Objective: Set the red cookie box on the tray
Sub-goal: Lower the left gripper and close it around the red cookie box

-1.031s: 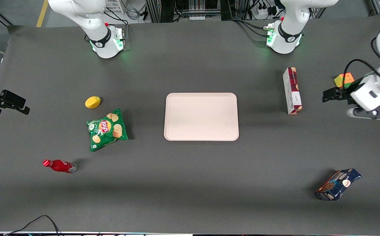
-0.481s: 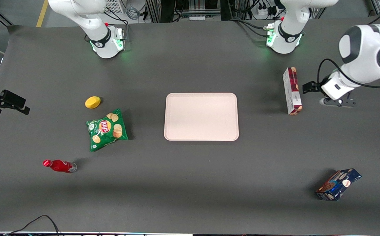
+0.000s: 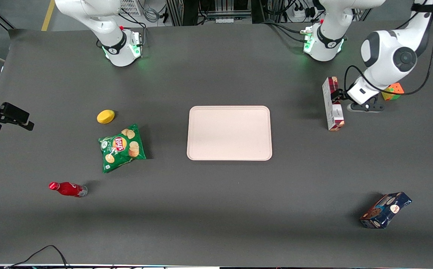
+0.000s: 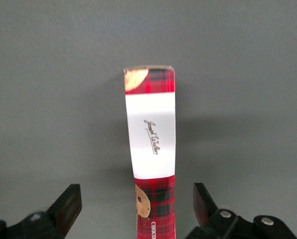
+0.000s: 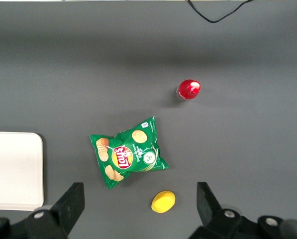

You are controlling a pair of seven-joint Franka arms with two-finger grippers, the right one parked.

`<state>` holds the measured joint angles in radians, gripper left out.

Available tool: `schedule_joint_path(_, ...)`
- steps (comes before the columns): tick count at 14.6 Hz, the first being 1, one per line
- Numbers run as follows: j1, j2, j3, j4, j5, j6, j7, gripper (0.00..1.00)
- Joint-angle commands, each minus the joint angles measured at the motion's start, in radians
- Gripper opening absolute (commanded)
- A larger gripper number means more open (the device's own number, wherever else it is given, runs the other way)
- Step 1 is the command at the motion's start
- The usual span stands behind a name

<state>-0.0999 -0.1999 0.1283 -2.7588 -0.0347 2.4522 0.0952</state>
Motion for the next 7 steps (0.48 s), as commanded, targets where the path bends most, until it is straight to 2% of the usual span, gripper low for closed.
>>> schedule_joint_path(1, -0.009, -0.003, -0.004, -0.103, -0.007, 0.147, -0.022, 1.0)
schedule_joint_path(5, -0.026, 0.043, -0.006, -0.124, -0.008, 0.186, -0.064, 1.0)
schedule_joint_path(7, -0.073, 0.065, -0.01, -0.124, -0.008, 0.215, -0.118, 1.0)
